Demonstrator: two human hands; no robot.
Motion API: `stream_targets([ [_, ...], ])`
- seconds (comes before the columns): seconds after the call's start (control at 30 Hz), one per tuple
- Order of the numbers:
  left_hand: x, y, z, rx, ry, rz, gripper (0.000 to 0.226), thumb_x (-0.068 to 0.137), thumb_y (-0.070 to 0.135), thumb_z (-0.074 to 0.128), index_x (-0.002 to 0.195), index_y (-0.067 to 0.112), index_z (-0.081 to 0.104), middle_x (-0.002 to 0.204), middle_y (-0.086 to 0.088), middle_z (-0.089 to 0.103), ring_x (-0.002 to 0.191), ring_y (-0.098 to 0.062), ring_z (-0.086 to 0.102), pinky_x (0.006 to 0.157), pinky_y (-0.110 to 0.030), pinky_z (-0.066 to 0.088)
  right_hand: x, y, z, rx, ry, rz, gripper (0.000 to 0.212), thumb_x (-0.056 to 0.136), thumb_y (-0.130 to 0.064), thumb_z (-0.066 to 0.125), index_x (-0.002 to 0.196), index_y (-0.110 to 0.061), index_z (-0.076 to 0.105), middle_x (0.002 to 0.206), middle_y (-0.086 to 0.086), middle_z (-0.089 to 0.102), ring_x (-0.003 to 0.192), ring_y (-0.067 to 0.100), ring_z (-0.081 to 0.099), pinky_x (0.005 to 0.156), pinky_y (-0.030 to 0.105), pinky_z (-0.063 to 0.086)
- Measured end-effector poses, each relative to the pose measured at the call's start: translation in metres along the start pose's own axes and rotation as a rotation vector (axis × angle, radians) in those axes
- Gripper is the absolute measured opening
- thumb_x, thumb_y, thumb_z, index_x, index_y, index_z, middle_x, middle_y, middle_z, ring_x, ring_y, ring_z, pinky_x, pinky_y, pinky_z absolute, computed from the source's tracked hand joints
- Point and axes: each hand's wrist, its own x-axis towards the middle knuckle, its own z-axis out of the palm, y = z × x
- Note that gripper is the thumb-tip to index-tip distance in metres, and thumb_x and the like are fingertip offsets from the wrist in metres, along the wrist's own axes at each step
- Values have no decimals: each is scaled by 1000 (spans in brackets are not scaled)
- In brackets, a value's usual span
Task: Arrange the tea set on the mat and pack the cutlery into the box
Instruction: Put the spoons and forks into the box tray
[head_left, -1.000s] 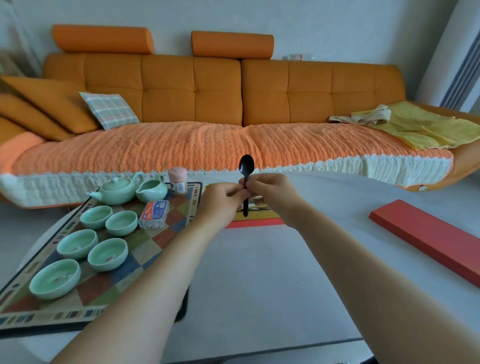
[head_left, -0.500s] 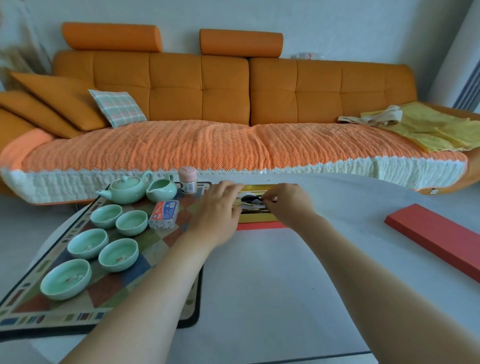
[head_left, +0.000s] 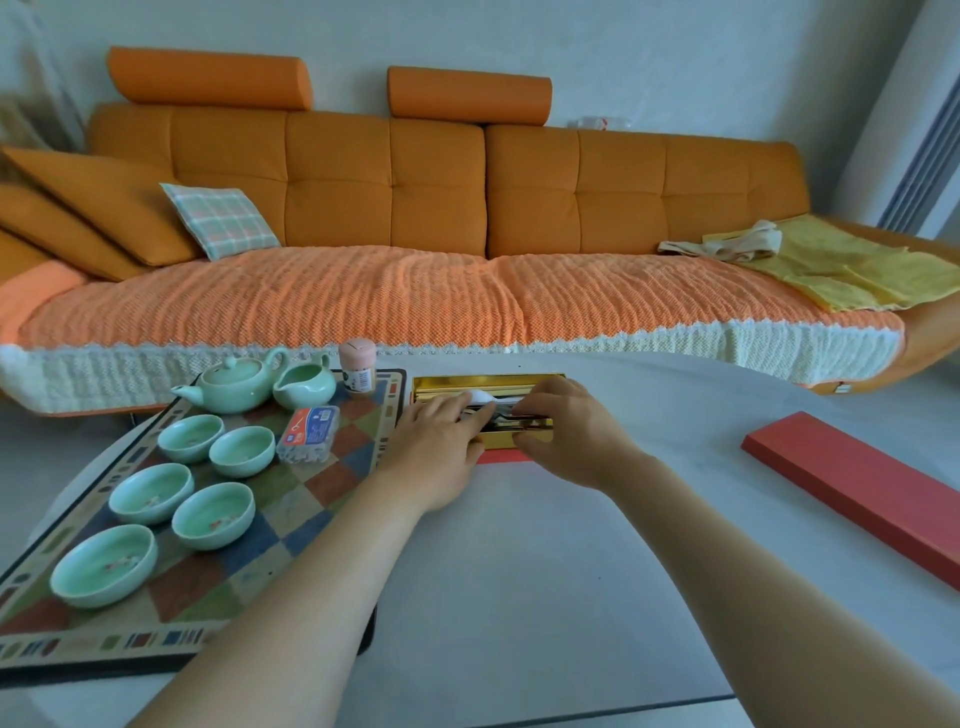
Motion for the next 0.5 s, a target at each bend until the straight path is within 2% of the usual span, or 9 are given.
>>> stream_targets([
  [0.07,1,3,0,-13,-13,-16,55,104,37,37,155,29,20,162,0,18,148,-22,14,119,-45,13,-4,5,-3,-14,-8,7,22,85,-30,70,106,-25,72,102,-7,56,91,11,50,82,25,44],
  [0.2,0,6,-1,-40,-20,-17,64,101,39,43,157,26,13,163,1,16,149,-20,12,120,-46,13,-8,9,-9,-7,-72,34,13,89,-19,67,99,-20,75,96,-3,61,88,16,56,84,34,48],
  [0.33,-2,19,-6,-80,37,33,63,100,40,46,155,25,21,160,1,24,147,-19,18,119,-40,17,-13,7,-24,-1,-178,107,17,91,-20,63,103,-22,75,101,-8,63,93,14,56,79,23,42],
  [0.5,-2,51,-18,-161,88,117,60,98,40,51,153,27,29,158,6,28,145,-16,23,117,-37,20,-35,12,-48,11,-226,150,18,89,-20,64,101,-27,75,89,-17,57,81,4,52,73,20,43],
])
